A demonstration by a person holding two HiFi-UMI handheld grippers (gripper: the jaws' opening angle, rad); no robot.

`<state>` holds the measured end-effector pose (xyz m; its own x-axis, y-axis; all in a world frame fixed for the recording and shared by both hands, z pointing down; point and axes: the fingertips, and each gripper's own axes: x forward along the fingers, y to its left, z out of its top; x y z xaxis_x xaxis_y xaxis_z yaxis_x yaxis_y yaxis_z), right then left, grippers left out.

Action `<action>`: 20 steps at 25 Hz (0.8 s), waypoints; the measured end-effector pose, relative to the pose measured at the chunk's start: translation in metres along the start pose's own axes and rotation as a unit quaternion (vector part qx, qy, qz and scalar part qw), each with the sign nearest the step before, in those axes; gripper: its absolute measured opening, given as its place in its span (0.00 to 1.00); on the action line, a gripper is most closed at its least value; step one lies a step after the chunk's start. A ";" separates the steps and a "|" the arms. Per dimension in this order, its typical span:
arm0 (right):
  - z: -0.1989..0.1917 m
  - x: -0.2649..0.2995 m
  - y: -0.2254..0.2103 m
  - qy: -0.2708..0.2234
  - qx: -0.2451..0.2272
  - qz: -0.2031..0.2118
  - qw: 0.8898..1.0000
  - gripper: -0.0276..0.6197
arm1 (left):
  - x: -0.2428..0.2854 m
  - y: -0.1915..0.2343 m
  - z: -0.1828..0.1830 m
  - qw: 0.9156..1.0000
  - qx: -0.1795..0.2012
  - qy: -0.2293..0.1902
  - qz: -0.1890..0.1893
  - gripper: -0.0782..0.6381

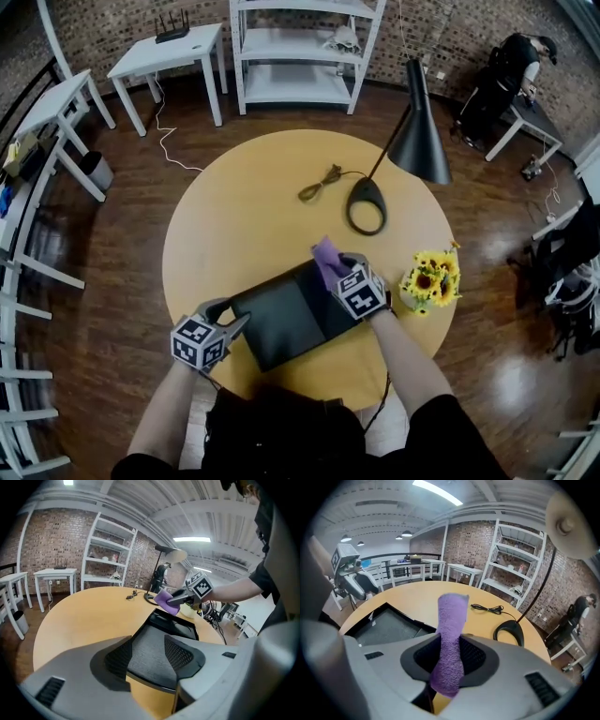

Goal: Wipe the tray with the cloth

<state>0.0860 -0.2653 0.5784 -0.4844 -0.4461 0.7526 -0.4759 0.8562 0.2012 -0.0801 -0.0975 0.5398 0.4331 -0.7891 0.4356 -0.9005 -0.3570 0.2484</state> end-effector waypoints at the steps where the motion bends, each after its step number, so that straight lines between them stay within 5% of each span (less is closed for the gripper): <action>1: 0.002 0.005 -0.002 0.005 0.002 -0.001 1.000 0.21 | 0.005 0.004 0.001 1.000 0.006 0.006 -0.005 0.40; 8: -0.039 0.039 -0.003 0.091 0.035 0.016 0.995 0.24 | 0.053 0.022 -0.023 0.996 0.056 0.064 -0.038 0.43; 15: -0.049 0.040 -0.001 0.043 0.164 0.053 0.984 0.26 | 0.065 0.034 -0.038 0.996 0.063 0.064 -0.017 0.35; 20: -0.069 0.019 0.007 0.036 0.182 0.074 0.980 0.26 | 0.070 0.043 -0.047 0.990 0.105 0.088 0.027 0.24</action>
<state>0.1242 -0.2502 0.6374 -0.5212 -0.2932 0.8015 -0.6409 0.7546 -0.1407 -0.0863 -0.1445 0.6218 0.3679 -0.7177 0.5912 -0.9031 -0.4273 0.0433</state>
